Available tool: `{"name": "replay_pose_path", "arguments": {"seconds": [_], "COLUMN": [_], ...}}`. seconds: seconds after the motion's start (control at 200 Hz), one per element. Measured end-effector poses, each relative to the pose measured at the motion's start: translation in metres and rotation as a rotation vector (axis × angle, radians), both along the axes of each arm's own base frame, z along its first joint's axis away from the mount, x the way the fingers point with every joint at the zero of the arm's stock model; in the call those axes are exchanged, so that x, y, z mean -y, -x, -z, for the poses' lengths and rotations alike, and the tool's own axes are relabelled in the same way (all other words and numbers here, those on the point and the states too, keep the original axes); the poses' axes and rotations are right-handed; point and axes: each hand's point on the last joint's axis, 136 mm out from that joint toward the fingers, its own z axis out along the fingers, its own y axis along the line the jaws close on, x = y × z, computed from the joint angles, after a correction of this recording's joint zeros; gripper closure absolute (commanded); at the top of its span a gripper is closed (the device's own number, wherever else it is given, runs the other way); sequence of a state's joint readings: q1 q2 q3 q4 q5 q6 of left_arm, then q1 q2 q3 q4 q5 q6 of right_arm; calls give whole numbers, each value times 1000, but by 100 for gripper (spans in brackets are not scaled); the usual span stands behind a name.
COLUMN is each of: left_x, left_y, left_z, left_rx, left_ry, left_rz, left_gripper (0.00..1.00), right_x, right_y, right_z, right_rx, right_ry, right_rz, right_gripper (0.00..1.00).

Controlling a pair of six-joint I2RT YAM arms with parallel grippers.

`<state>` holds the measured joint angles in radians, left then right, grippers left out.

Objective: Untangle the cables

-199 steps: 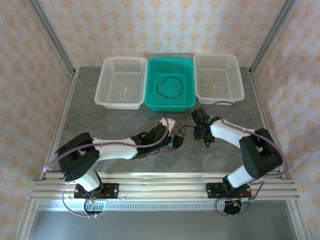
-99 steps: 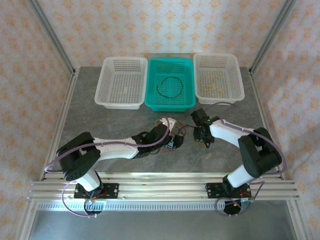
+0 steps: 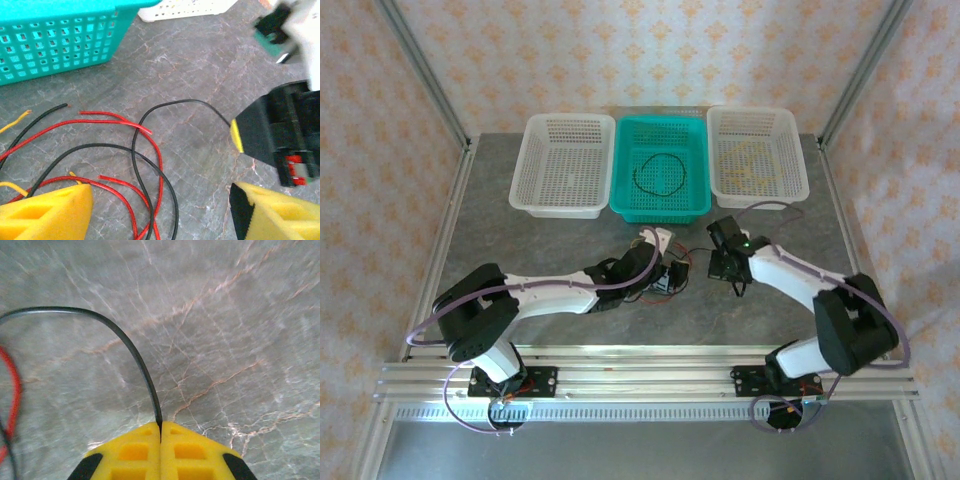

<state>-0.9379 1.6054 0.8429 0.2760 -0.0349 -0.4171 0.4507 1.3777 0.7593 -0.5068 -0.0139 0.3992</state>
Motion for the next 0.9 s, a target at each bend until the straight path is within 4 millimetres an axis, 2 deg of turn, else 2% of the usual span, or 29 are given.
{"name": "replay_pose_path", "arguments": {"seconds": [0.225, 0.481, 0.731, 0.901], "left_x": [-20, -34, -29, -19], "left_y": [-22, -38, -37, -34], "left_z": [-3, -30, -34, -41], "left_rx": [7, 40, 33, 30], "left_ry": [1, 63, 95, 149], "left_rz": [-57, -52, 26, 88], "left_gripper": [19, 20, 20, 20], "right_x": [-3, -2, -5, -9], "right_y": [-12, -13, -12, -11], "right_z": [-55, -98, -137, -145], "right_rx": [201, 348, 485, 510], "right_ry": [-68, -105, -154, -172], "right_rz": [-19, -54, -91, -124], "right_gripper": [100, 100, 100, 100]}}
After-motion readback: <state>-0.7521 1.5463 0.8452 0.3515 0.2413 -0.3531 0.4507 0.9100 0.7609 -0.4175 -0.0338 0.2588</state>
